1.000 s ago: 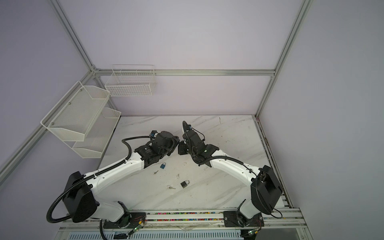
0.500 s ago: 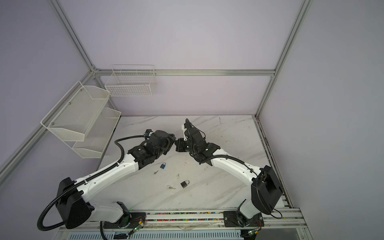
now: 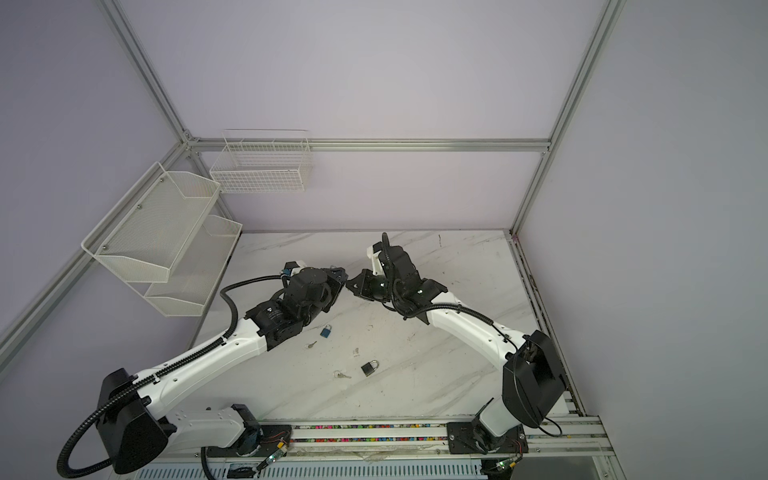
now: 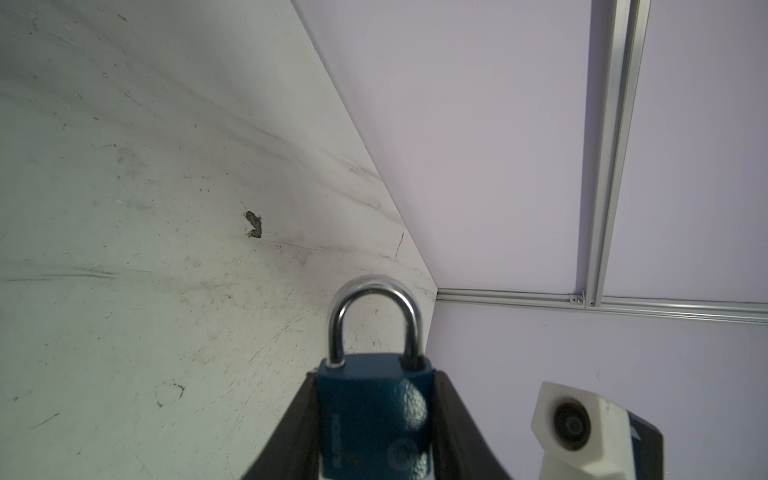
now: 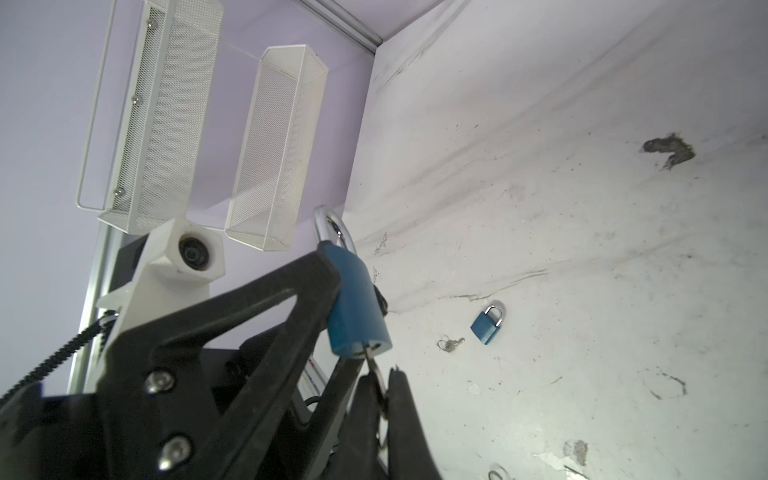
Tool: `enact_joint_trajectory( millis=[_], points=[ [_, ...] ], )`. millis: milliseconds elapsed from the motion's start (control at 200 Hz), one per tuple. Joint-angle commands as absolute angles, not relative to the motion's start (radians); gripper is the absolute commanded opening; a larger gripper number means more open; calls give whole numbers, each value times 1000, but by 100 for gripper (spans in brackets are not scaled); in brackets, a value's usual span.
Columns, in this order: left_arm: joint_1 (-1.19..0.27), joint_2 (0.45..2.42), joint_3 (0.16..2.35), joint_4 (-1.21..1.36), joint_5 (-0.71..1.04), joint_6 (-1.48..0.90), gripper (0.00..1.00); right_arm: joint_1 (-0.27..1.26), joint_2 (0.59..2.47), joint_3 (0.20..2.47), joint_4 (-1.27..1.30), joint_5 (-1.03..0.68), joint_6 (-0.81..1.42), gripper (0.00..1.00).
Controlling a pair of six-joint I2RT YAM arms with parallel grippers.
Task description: Unlock with the key
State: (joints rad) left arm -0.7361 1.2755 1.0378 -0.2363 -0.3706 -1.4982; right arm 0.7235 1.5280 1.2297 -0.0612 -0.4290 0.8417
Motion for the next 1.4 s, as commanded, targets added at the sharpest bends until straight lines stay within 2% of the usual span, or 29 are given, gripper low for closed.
enact_joint_trajectory(
  millis=[0,250,490,970,1395],
  points=[
    [-805,1257,978,-231,-184,-1474,0,703,1524,1244,232,-476,970,0],
    [-806,1239,924,-125,-200,-1487,0,702,1507,1156,322,-464,1086,0],
    [-797,1229,954,-146,-236,-1461,0,703,1502,1149,272,-427,1048,0],
    [-791,1183,905,-16,-261,-1450,0,705,1432,1003,532,-422,1342,0],
    [-741,1166,997,-122,-287,-1379,0,712,1418,1064,238,-289,1038,0]
  ],
)
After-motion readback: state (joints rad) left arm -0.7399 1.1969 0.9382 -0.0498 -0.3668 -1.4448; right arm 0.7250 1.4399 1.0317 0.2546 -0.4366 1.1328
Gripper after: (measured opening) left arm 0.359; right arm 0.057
